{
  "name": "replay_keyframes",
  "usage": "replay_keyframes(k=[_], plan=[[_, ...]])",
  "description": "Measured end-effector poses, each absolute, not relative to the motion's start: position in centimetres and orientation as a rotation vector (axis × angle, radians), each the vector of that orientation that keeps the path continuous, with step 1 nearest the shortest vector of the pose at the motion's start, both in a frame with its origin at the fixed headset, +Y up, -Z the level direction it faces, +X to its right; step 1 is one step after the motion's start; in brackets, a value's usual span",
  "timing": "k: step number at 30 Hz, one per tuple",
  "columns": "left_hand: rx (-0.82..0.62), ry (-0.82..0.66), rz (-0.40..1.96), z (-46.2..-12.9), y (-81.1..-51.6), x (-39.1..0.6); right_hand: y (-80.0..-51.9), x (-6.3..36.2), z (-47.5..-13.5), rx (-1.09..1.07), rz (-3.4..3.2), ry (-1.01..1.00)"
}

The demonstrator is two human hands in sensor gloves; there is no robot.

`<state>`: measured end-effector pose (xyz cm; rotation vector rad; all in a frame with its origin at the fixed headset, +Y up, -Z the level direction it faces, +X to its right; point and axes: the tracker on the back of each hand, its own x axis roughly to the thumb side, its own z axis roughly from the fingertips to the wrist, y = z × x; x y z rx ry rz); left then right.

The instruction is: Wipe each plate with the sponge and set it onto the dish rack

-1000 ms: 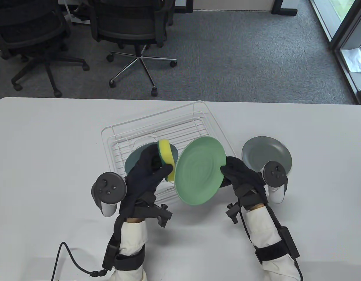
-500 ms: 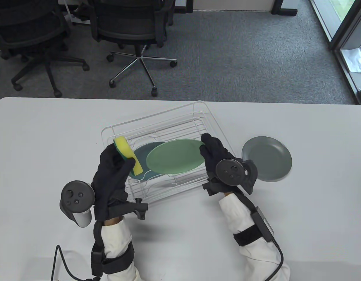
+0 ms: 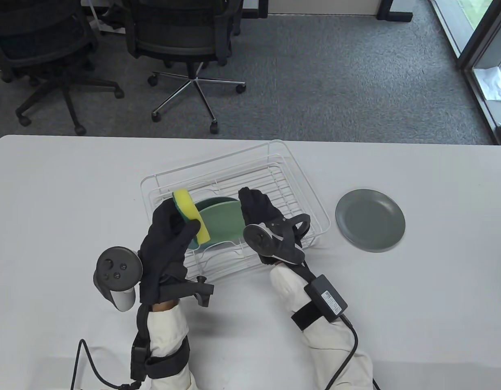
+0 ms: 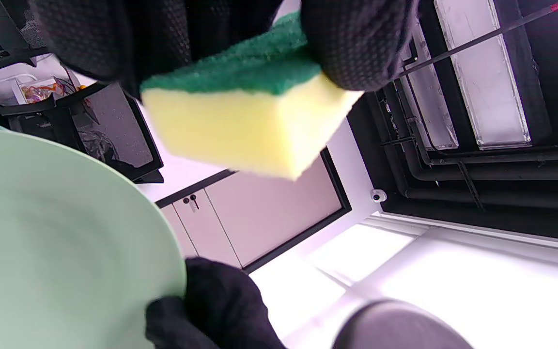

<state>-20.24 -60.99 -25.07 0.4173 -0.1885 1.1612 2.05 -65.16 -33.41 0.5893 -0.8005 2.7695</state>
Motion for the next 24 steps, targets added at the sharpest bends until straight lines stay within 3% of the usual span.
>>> replay_keyframes(k=[13, 18, 24], plan=[[0.383, -0.255, 1.156, -25.0, -60.6, -18.7, -66.7, 0.2, -33.5, 0.631, 2.729, -0.540], [0.352, -0.283, 1.138, -25.2, -60.6, -17.7, -66.3, 3.2, -33.8, 0.492, 2.679, -0.486], [0.185, -0.370, 1.114, -26.8, -62.0, -14.2, -65.7, 9.5, -33.7, 0.257, 2.606, -0.479]])
